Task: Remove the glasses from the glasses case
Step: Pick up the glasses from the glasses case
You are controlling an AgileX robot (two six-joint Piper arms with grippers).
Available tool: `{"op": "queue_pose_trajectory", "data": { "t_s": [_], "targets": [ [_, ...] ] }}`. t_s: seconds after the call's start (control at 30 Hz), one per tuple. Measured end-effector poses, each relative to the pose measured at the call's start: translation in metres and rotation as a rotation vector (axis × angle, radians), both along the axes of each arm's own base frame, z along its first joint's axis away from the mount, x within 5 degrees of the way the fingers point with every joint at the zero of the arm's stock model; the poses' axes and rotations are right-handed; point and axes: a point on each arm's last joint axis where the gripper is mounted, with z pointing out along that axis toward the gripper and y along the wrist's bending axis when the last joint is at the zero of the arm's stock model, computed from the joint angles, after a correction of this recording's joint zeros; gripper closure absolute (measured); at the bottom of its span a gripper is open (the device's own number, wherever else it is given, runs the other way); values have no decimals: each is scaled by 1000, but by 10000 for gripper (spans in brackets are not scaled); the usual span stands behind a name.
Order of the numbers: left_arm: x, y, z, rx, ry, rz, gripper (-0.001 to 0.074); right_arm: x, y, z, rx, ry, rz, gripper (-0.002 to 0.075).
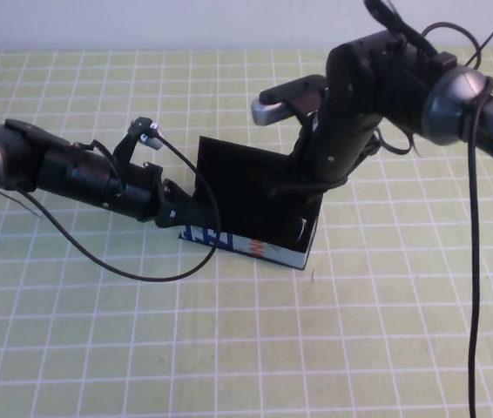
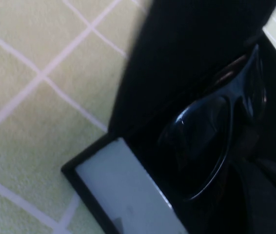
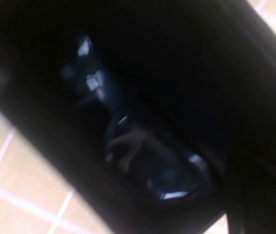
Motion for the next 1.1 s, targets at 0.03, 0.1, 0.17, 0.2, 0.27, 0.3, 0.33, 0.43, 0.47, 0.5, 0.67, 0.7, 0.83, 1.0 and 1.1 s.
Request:
{"op": "queue_pose_trajectory", "data": {
  "t_s": [0.03, 0.1, 0.17, 0.2, 0.27, 0.3, 0.33, 0.43, 0.47, 0.5, 0.67, 0.7, 0.83, 1.0, 1.1],
  "targets": [
    [0, 0, 0, 3, 11, 2, 739, 3, -2, 1, 8, -13, -9, 742],
    [-1, 0, -1, 8, 26, 8, 739, 10, -7, 0, 24, -25, -27, 742],
    [-1, 0, -1, 8, 33, 9, 739, 16, -7, -1, 38, -39, -35, 742],
    [-1, 0, -1, 9, 36, 8, 739, 18, -6, -2, 46, -39, -38, 742],
    [-1, 0, -1, 11, 39, 9, 739, 21, -2, -4, 71, -33, -32, 742],
    [-1, 0, -1, 10, 41, 9, 739, 23, 1, -5, 90, -26, -31, 742],
    [-1, 0, -1, 10, 41, 9, 739, 25, 4, -6, 106, -24, -27, 742],
    [-1, 1, -1, 11, 42, 7, 739, 30, 9, -8, 135, -29, -21, 742],
    [-1, 1, -1, 11, 42, 7, 739, 32, 10, -9, 140, -32, -22, 742],
    [-1, 1, -1, 11, 42, 7, 739, 34, 11, -10, 140, -32, -21, 742],
    [-1, 1, -1, 12, 42, 6, 739, 43, 17, -27, 141, -10, -16, 742],
    [-1, 1, -1, 12, 42, 6, 739, 43, 18, -29, 140, -3, -16, 742],
    [-2, 1, -1, 16, 40, 3, 739, 46, 19, -36, 137, 7, -18, 742],
    [-2, 1, 0, 14, 40, 0, 739, 47, 19, -36, 137, 9, -18, 742],
    [-2, 1, -1, 15, 40, -1, 739, 46, 19, -35, 135, 14, -17, 742]
  ]
}}
